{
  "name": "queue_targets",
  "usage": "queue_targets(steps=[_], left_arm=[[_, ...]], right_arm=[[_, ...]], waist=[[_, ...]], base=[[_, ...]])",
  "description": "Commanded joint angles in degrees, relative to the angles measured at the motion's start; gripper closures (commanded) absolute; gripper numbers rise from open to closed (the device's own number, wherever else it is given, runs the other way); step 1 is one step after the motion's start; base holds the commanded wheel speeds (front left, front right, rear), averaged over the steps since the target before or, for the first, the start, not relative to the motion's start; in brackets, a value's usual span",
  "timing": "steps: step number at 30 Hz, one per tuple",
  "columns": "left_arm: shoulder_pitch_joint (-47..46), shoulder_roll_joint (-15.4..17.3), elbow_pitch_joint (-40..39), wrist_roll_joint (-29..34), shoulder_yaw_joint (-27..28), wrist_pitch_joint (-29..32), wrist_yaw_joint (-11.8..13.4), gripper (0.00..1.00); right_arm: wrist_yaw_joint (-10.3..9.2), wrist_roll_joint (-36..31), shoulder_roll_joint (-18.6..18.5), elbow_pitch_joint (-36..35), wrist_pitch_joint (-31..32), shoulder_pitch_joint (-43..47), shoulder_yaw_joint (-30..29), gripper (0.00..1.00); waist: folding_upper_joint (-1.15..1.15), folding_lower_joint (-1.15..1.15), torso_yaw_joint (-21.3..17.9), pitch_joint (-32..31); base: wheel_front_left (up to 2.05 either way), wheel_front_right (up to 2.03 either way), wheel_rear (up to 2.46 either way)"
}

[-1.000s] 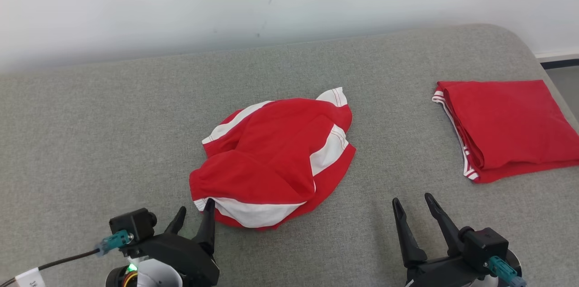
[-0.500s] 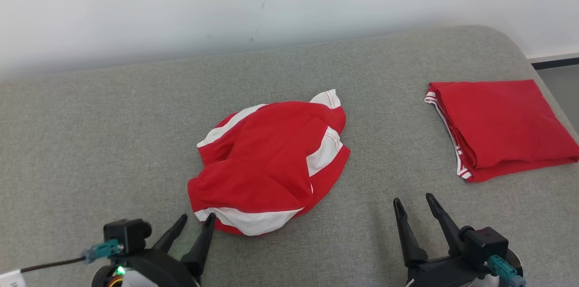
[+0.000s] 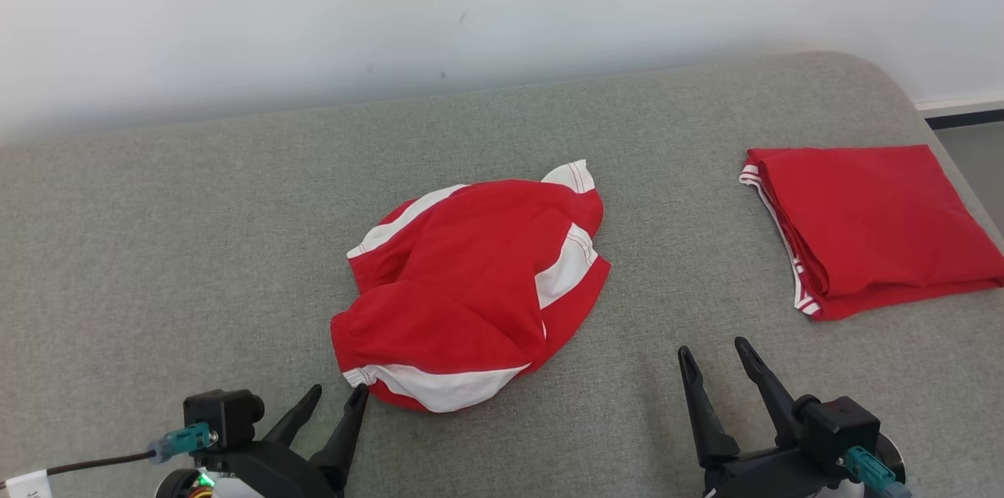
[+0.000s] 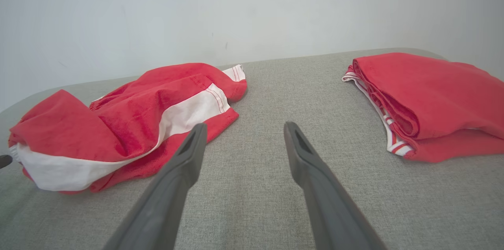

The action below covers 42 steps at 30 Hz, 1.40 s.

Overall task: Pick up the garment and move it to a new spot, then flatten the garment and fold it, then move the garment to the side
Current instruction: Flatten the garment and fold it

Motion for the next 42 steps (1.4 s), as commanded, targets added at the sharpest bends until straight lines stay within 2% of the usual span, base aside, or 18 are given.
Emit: queue_targets(steps=[1,5,8,10,11,12,19,20,21,22,29,38,42], left_arm=[[-0.97,-0.33,0.68,0.22,-0.15,-0.50,-0.25,0.07],[-1.61,-0.71,2.39,0.38,-0.32,-1.31,-0.38,0.10],[-2.24,-0.89,3.24,0.39,-0.56,-1.63,-0.44,0.21],[-2.31,-1.00,3.69,0.45,-0.84,-1.74,-0.48,0.38],[-2.31,-1.00,3.69,0.45,-0.84,-1.74,-0.48,0.38],[-2.33,-1.05,3.86,0.43,-0.94,-1.86,-0.60,0.49],[-3.46,-0.95,4.87,0.67,-1.59,-2.35,-0.98,0.63],[-3.54,-0.92,4.95,0.65,-1.72,-2.37,-1.08,0.68],[-3.57,-0.90,5.01,0.64,-1.89,-2.40,-1.23,0.78],[-3.61,-0.89,5.07,0.60,-2.06,-2.43,-1.37,1.00],[-4.22,-0.56,4.01,0.56,-2.47,-3.18,-1.64,1.00],[-5.32,-0.44,1.69,1.67,-3.99,-2.73,-1.84,1.00],[-7.00,-0.85,1.03,2.15,-4.80,-2.43,-1.82,1.00]], right_arm=[[-0.11,-0.25,-0.23,-0.24,0.01,0.57,0.17,0.00],[-0.11,-0.16,-0.39,-0.43,-0.04,0.95,0.27,0.00],[-0.11,-0.11,-0.44,-0.48,-0.07,1.07,0.35,0.00],[-0.11,-0.02,-0.53,-0.49,-0.13,1.12,0.34,0.00],[-0.11,-0.02,-0.53,-0.49,-0.13,1.12,0.34,0.00],[-0.11,0.03,-0.57,-0.50,-0.17,1.10,0.30,0.00],[-0.11,0.40,-0.90,-0.17,-0.45,0.78,0.06,0.00],[-0.11,0.45,-0.91,-0.07,-0.50,0.65,0.05,0.00],[-0.11,0.50,-0.96,0.03,-0.52,0.54,0.01,0.00],[-0.11,0.56,-1.04,0.11,-0.62,0.45,-0.02,0.00],[-0.11,1.65,-4.13,0.41,2.36,-4.70,1.93,0.00],[-0.11,2.89,-9.21,8.50,19.11,-19.94,4.80,0.00],[-0.11,4.82,-11.36,14.88,23.93,-27.47,9.41,0.00]], waist=[[0.00,0.00,-0.16,-0.08],[0.00,0.00,-0.48,-0.23],[0.00,0.00,-0.69,-0.31],[0.00,0.00,-0.75,-0.34],[0.00,0.00,-0.75,-0.34],[0.00,0.00,-0.75,-0.30],[0.00,0.00,-0.22,0.03],[0.00,0.00,-0.10,0.11],[0.00,0.00,0.04,0.17],[0.00,0.00,0.22,0.23],[0.00,0.00,1.81,1.44],[0.00,0.00,5.68,4.81],[0.00,0.00,7.71,7.10]], base=[[0.00,0.00,0.00],[0.00,0.00,0.00],[0.00,0.00,0.00],[0.00,0.00,0.00],[0.00,0.00,0.00],[0.00,0.00,0.00],[0.00,0.00,0.00],[0.00,0.00,0.00],[0.00,0.00,0.00],[0.00,0.00,0.00],[0.00,0.00,0.00],[0.00,0.00,0.00],[0.00,0.00,0.00]])
